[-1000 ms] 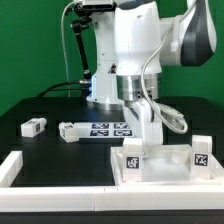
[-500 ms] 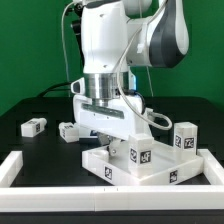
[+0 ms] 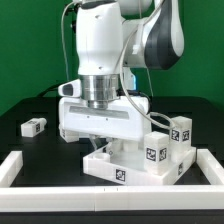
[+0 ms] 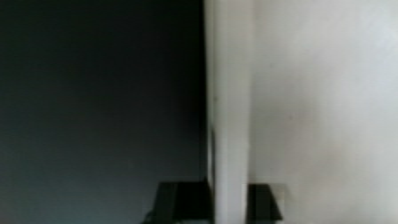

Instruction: Assemble square table

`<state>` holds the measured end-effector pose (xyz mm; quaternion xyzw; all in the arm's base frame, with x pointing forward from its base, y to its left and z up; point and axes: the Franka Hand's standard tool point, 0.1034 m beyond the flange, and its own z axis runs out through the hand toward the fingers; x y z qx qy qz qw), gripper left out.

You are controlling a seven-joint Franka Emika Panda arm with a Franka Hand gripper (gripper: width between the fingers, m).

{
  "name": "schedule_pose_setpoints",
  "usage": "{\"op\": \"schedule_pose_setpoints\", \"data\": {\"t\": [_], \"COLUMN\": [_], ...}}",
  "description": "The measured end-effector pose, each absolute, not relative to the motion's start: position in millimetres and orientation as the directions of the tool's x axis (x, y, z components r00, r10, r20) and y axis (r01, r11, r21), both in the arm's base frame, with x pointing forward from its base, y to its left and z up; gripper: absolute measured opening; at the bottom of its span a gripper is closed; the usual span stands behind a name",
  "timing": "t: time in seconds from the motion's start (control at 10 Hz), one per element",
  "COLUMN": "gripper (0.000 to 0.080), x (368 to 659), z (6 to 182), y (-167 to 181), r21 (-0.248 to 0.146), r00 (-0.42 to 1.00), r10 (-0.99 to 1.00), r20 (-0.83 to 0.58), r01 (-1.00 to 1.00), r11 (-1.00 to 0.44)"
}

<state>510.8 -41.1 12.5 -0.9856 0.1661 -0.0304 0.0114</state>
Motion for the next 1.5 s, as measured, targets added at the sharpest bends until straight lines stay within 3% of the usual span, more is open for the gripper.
{"op": "schedule_pose_setpoints", "data": {"t": [0.4, 0.6, 0.7, 1.1, 1.5], "gripper": [0.0061, 0.0061, 0.0061, 0.0061, 0.0067], "x": [512, 535, 543, 544, 600], "z": [10.8, 17.5, 18.0, 18.1, 16.4], "y": [-46, -45, -50, -57, -2], "r21": [-0.003, 0.018, 0.041, 0.081, 0.139], "r00": [0.996, 0.979, 0.929, 0.809, 0.494], "r10": [-0.070, 0.190, 0.364, 0.586, 0.869], "r20": [0.062, 0.069, 0.067, 0.044, 0.022], "r01": [-0.070, 0.190, 0.362, 0.582, 0.859], "r11": [-0.998, -0.982, -0.931, -0.809, -0.492]}}
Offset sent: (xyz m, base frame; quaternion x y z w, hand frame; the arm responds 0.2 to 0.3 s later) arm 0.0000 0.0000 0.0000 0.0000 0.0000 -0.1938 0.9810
